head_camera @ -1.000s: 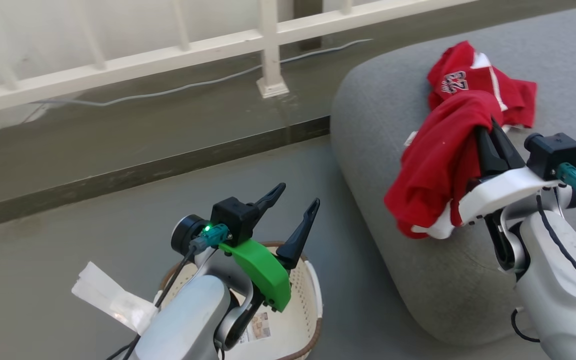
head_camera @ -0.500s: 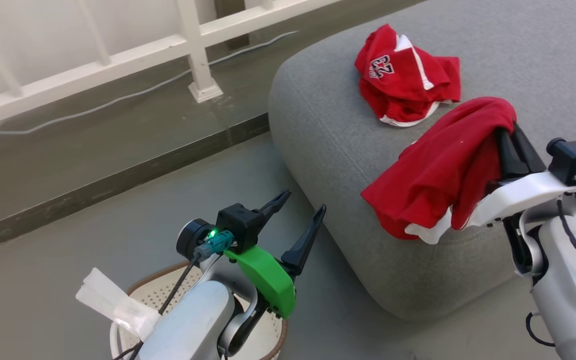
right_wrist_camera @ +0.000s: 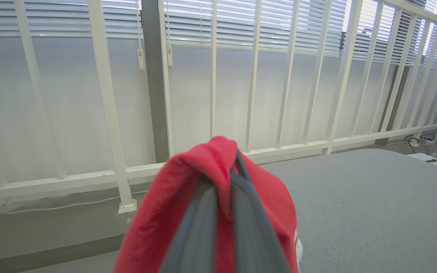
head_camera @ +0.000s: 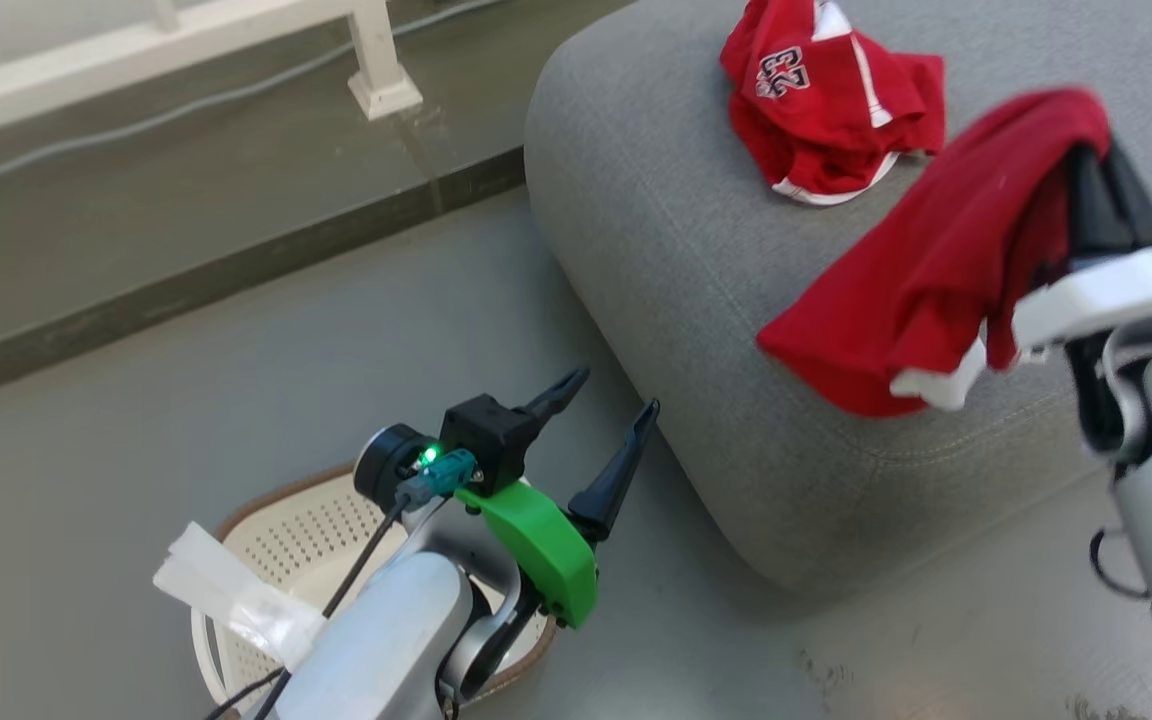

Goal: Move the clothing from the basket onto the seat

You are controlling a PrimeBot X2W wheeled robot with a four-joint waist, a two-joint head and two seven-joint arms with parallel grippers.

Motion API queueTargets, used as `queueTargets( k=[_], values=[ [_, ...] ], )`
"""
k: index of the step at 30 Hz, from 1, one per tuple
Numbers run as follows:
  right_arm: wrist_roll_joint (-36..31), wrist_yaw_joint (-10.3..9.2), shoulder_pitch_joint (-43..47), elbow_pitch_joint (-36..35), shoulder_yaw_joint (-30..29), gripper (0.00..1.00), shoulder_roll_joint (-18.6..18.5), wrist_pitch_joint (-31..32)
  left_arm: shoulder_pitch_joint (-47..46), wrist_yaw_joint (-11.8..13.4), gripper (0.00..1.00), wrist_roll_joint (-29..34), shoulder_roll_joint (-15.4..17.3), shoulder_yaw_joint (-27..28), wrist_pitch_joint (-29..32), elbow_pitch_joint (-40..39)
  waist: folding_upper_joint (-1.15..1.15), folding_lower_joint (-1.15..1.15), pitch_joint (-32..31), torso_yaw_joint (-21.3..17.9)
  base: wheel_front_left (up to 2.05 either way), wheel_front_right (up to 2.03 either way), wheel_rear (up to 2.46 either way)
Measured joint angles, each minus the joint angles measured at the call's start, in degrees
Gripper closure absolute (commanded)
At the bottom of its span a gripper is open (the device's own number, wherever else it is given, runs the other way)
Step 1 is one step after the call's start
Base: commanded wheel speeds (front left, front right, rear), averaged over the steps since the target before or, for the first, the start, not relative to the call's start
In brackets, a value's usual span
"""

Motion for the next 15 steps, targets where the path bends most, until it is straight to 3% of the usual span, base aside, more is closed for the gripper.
queueTargets(
  k=[15],
  values=[
    [0.0,0.77,-25.3,1.4,-3.8,1.00,-6.2,5.8,-6.2,1.0,0.00,2.7,2.2,0.8,3.4,-4.9,0.00,0.00,10.5,5.8,0.00,0.00,0.00]
  ],
)
